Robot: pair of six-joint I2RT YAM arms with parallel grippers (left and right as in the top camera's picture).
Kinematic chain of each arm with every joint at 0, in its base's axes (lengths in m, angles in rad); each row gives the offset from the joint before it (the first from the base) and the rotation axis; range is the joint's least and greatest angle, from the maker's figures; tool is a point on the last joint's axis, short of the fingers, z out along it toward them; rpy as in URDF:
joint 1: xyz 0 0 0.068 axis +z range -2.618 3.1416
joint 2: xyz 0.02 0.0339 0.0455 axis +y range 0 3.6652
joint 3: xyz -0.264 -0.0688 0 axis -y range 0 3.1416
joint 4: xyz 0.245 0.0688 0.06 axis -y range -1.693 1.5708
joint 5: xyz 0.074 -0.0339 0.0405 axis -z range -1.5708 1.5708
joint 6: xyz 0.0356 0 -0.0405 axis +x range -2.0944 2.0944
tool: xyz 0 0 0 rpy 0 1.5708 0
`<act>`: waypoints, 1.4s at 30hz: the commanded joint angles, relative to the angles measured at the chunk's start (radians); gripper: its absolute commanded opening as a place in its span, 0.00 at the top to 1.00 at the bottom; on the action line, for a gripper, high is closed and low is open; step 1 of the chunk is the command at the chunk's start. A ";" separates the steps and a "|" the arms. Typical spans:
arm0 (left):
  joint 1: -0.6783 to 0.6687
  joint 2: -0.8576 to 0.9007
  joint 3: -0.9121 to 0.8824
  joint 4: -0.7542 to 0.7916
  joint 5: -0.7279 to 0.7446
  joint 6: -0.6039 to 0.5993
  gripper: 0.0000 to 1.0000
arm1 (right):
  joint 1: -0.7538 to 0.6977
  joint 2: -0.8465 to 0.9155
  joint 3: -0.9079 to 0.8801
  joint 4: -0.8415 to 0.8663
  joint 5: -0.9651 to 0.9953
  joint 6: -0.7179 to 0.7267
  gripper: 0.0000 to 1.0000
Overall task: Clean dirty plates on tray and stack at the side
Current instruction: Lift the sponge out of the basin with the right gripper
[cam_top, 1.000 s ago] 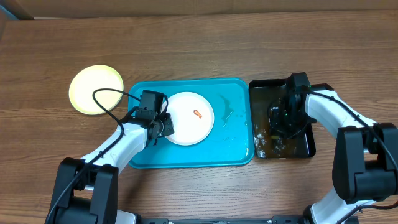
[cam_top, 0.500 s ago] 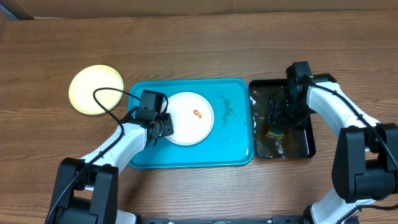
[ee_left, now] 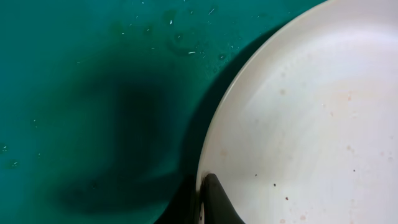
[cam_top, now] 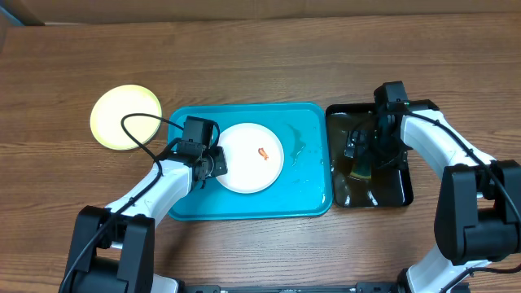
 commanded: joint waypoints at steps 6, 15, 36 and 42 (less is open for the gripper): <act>-0.002 0.035 -0.024 -0.034 0.005 0.015 0.94 | 0.002 0.005 -0.041 0.045 0.009 0.003 0.40; -0.001 0.035 -0.024 -0.034 0.004 0.016 0.91 | 0.002 0.002 -0.023 0.037 0.005 0.002 0.96; -0.001 0.035 0.023 -0.113 0.063 0.016 0.53 | 0.135 -0.026 0.185 -0.187 0.373 -0.018 0.96; -0.001 0.035 0.055 -0.196 0.063 0.014 0.55 | 0.149 -0.026 0.200 -0.232 0.312 -0.145 0.96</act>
